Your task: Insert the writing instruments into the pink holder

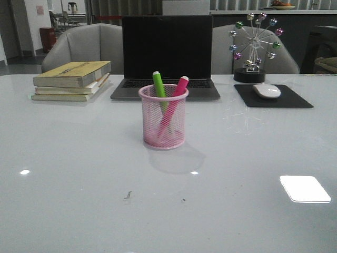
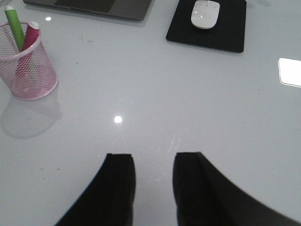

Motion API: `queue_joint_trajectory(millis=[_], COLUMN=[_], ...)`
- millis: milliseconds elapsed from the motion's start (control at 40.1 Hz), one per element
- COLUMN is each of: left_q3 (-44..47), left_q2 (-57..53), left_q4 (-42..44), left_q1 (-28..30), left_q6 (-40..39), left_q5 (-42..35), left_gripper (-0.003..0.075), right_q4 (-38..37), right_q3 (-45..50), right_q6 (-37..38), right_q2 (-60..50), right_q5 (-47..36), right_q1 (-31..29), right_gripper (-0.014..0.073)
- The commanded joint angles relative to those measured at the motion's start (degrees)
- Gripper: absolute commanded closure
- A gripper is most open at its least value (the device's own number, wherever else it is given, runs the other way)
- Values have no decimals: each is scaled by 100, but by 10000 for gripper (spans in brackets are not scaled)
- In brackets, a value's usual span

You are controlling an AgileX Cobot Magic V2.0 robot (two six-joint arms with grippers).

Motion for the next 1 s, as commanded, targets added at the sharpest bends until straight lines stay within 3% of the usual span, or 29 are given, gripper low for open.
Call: queue_joint_trajectory(millis=[0,150,374,972], left_q3=[-153,-153,-153,-153], left_q2=[-32,-32,-32,-32], left_q4=[-22,-22,-22,-22], left_q1=[3,3,3,3], left_q6=[-17,-17,-17,-17], left_q5=[-430,-430,-430,-430], left_gripper=[389,389,389,389], right_q4=[110,110,110,924], right_q3=[-156,-156,-166,-462], right_q6=[-39,-39,-39,-39], right_q2=[-37,-37,-37,-391], right_q5=[-399,-399,-399,-511], right_q1=[16,16,16,16], right_gripper=[256,298,550,536])
